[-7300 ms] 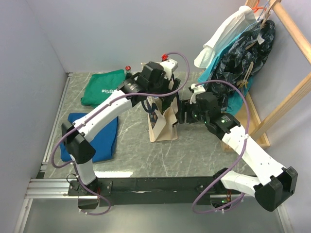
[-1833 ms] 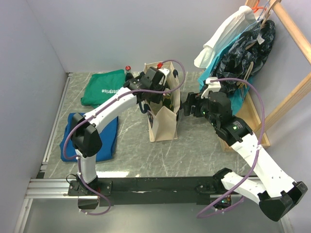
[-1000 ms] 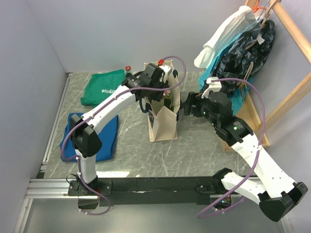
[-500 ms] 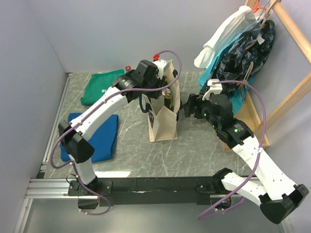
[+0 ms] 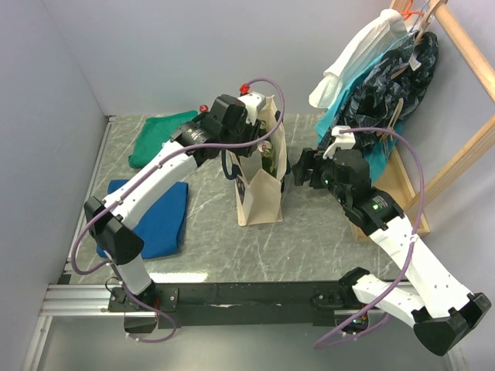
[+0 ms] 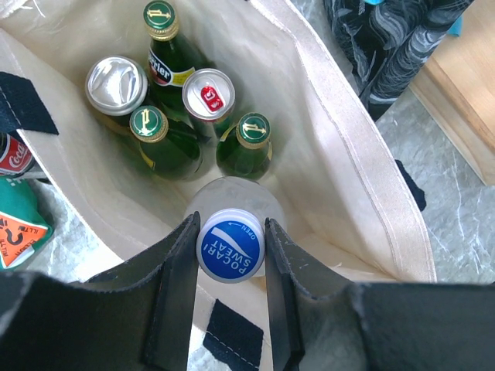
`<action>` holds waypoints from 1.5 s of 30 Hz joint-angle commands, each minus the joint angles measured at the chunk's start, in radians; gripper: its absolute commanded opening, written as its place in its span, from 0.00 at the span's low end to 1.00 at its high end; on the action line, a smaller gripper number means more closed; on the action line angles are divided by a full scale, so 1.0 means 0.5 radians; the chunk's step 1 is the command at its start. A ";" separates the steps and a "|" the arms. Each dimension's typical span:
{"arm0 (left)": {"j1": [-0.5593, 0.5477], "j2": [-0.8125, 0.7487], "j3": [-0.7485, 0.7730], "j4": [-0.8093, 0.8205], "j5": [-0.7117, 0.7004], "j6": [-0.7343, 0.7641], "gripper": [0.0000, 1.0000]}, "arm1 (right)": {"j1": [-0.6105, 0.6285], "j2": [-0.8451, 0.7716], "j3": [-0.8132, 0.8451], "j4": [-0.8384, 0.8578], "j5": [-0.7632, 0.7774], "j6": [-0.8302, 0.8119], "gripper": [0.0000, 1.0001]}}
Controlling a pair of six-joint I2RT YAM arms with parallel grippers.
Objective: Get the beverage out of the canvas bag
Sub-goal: Take out the drink from the canvas bag.
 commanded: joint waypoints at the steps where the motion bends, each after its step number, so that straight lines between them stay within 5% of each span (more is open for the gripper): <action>1: 0.000 -0.211 0.109 0.322 0.053 -0.027 0.01 | 0.009 -0.029 0.073 -0.036 0.086 0.076 0.89; 19: 0.000 -0.226 0.309 0.343 -0.073 0.044 0.01 | 0.009 -0.044 0.008 0.031 0.064 0.086 0.90; 45: 0.000 -0.723 -0.289 1.082 -0.248 -0.039 0.01 | 0.009 -0.013 -0.028 0.074 0.129 0.040 0.90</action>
